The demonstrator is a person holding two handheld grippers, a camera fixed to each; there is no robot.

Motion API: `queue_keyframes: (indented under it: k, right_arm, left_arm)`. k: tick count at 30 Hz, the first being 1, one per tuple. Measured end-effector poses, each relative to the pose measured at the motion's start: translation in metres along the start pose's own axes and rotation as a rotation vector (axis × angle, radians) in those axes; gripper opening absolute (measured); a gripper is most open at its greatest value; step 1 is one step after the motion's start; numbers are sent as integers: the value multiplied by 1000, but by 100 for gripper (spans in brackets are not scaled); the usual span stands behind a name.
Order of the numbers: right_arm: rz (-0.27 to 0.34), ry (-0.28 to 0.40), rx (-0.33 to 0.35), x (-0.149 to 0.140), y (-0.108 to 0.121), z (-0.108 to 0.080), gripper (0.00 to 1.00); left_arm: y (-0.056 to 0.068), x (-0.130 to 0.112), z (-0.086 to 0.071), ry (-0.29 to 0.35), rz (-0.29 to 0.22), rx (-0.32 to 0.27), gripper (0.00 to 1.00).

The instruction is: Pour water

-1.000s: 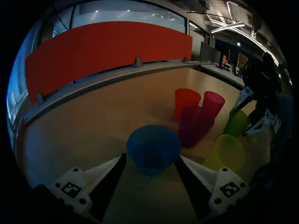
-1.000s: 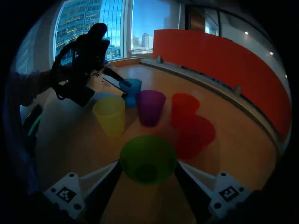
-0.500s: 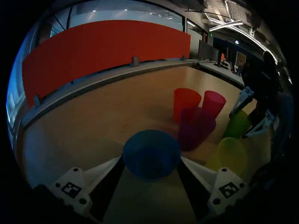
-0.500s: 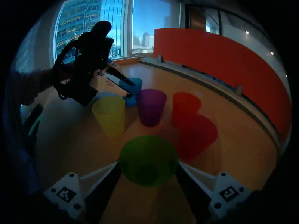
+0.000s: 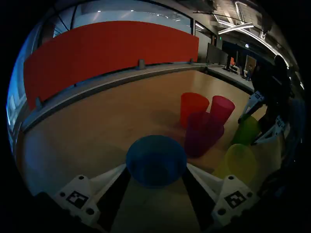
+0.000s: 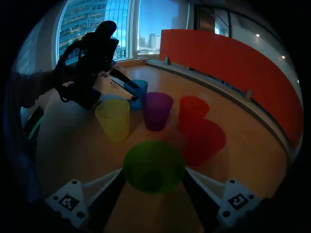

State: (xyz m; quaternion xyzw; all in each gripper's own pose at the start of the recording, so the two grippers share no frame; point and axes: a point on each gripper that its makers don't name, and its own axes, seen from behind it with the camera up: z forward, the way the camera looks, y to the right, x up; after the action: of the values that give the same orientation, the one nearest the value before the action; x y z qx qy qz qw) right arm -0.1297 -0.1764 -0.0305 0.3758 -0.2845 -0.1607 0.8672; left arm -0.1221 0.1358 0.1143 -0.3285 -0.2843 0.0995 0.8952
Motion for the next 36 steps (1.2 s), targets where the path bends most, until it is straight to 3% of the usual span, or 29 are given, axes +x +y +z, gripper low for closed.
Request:
queue_keyframes:
  k: [2, 6, 18, 27, 36]
  right_arm:
    - [-4, 0, -4, -1, 1, 1, 99]
    - [-7, 4, -3, 0, 0, 1, 90]
    - [-4, 31, -7, 8, -4, -8, 89]
    - [-9, 69, -26, 21, -6, -25, 90]
    - [-2, 134, -45, 42, -11, -40, 90]
  left_arm:
    - [0, 0, 0, 1, -1, 0, 85]
    - [0, 0, -1, 2, -1, 1, 85]
    - [0, 1, -10, 19, -23, 12, 84]
    - [5, 15, -30, 71, -20, 28, 85]
    - [16, 36, -61, 152, -19, 42, 84]
